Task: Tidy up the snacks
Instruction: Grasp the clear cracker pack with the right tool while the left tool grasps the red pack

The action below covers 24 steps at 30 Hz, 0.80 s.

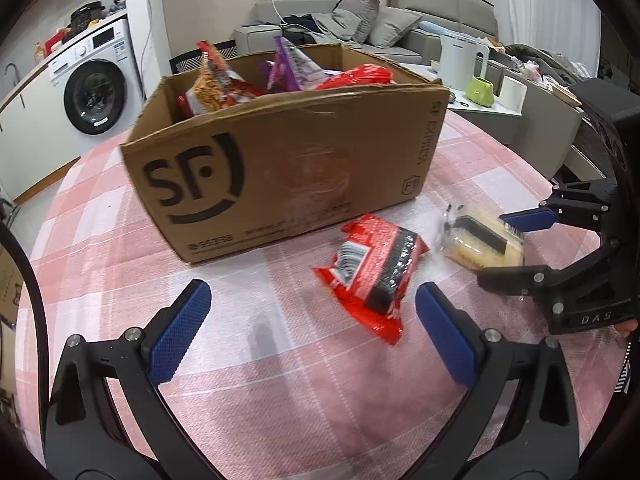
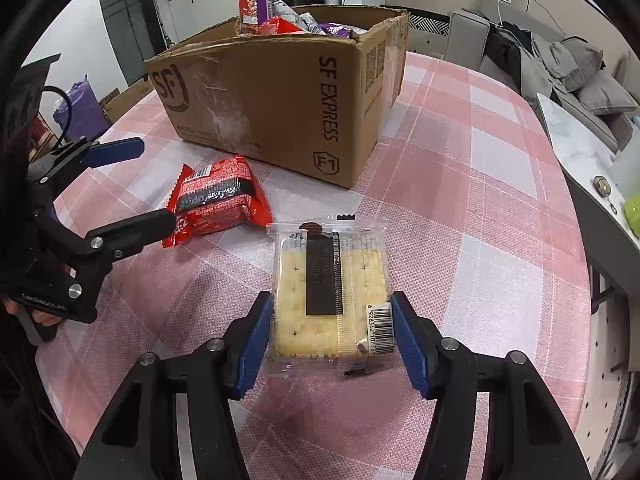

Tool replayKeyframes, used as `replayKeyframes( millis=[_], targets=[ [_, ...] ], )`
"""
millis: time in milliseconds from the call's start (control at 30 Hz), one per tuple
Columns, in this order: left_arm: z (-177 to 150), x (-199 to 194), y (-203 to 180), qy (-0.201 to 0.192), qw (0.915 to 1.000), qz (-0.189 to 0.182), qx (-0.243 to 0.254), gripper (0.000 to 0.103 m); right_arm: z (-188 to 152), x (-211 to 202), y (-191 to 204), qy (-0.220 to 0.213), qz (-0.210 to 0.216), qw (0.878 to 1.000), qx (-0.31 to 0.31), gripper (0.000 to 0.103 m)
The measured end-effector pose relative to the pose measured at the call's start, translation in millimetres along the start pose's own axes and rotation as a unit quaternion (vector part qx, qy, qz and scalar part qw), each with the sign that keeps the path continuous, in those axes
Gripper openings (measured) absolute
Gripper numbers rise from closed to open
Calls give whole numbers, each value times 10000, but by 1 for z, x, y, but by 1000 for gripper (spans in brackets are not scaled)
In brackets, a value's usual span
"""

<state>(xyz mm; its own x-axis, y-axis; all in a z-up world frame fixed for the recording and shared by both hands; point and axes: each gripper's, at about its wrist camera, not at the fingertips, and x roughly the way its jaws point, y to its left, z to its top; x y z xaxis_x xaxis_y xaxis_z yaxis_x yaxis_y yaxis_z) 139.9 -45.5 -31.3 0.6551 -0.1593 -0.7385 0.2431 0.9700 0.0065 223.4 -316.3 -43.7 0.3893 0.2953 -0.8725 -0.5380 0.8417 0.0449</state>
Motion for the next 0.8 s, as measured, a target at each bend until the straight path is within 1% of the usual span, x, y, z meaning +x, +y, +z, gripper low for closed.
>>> replayKeyframes(
  millis=[167, 300, 467, 600, 767, 800],
  targets=[
    [2, 14, -11, 20, 9999, -11, 110, 102, -2, 1, 3, -33, -35, 10000, -71, 60],
    [6, 23, -17, 69, 9998, -158, 118, 102, -3, 1, 3, -41, -19, 10000, -78, 60],
    [15, 31, -29, 1, 9993, -158, 326, 100, -5, 0, 3, -20, -21, 10000, -81, 59],
    [21, 38, -37, 25, 9988, -226, 438, 100, -6, -1, 1, -14, -18, 10000, -78, 59],
    [23, 47, -38, 135, 9983, -331, 460, 89, -6, -1, 2, -12, -26, 10000, -89, 59],
    [24, 49, -38, 152, 9983, -332, 451, 85, -6, -1, 1, -8, -38, 10000, -78, 59]
  ],
)
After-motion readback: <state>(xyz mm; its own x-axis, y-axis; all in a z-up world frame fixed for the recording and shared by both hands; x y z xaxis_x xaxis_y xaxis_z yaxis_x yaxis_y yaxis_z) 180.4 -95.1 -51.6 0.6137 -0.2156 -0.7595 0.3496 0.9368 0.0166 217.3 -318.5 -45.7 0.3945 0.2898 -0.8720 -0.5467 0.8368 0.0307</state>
